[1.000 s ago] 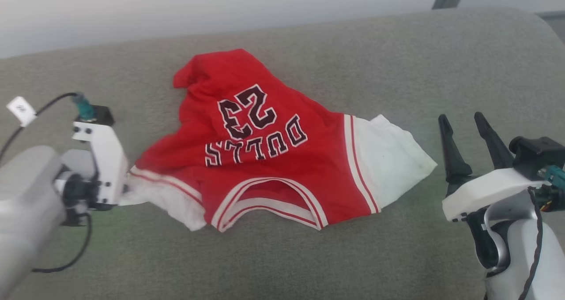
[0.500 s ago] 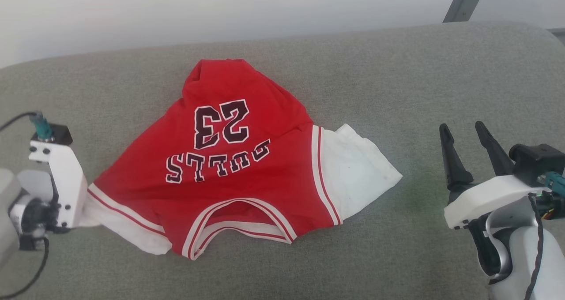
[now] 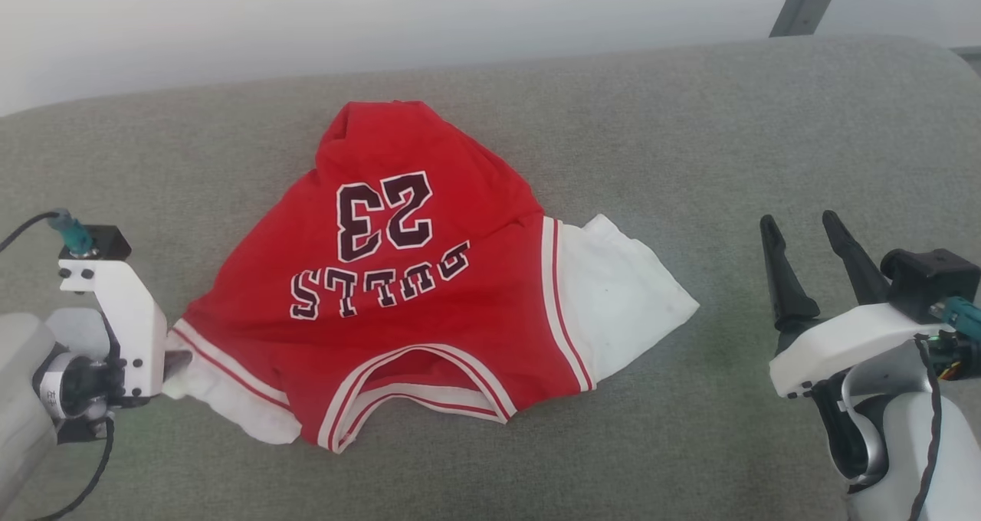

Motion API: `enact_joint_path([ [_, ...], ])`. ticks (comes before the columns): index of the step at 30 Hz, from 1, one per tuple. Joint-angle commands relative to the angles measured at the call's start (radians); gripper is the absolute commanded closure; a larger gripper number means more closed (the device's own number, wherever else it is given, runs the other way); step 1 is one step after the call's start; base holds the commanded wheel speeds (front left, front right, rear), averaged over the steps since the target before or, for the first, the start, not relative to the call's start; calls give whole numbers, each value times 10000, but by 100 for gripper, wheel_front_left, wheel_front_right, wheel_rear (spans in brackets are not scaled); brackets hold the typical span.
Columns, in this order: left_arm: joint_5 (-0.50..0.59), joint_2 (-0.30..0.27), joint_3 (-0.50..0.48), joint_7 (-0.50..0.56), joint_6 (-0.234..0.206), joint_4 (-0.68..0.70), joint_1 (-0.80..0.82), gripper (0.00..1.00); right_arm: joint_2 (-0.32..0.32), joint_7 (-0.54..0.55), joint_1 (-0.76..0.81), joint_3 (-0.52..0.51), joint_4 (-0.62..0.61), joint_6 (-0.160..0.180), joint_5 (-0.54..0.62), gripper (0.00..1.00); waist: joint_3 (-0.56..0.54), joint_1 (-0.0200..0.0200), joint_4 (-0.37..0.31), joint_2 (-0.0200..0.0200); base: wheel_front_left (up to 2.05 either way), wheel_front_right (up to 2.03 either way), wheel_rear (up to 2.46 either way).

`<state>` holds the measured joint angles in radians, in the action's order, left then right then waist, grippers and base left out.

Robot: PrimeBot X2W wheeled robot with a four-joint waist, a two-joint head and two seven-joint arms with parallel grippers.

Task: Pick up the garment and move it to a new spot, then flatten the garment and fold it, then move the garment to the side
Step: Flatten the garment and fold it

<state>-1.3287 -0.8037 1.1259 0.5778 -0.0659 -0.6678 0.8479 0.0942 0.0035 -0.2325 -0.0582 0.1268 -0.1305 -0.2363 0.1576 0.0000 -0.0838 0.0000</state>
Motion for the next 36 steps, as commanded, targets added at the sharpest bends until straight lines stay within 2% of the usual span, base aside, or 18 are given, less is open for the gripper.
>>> enact_joint_path([
  [1,-74,0,-65,-116,-90,18,-4,0,15,31,-23,0,-3,-4,-24,0,-40,0,55,0,0,0,0],
  [15,-321,-166,-525,-1431,-480,1177,-723,0,10,90,343,-132,33,-4,61,0,-683,0,582,0,0,0,0],
  [23,-391,-297,-430,-1511,-749,1630,-1246,0,-23,150,461,-212,-48,-4,84,0,-907,0,792,0,0,0,0],
  [27,-326,-238,-300,-1296,-821,1394,-1281,0,-24,180,455,-203,-78,-4,89,0,-949,0,850,0,0,0,0],
  [29,-334,-145,-265,-1217,-785,1177,-1236,0,-11,196,430,-184,-108,-4,80,0,-929,0,849,0,0,0,0],
  [36,-531,271,-461,-1408,-232,47,-936,0,176,363,309,-89,-314,-4,115,0,-664,0,618,0,0,0,0],
])
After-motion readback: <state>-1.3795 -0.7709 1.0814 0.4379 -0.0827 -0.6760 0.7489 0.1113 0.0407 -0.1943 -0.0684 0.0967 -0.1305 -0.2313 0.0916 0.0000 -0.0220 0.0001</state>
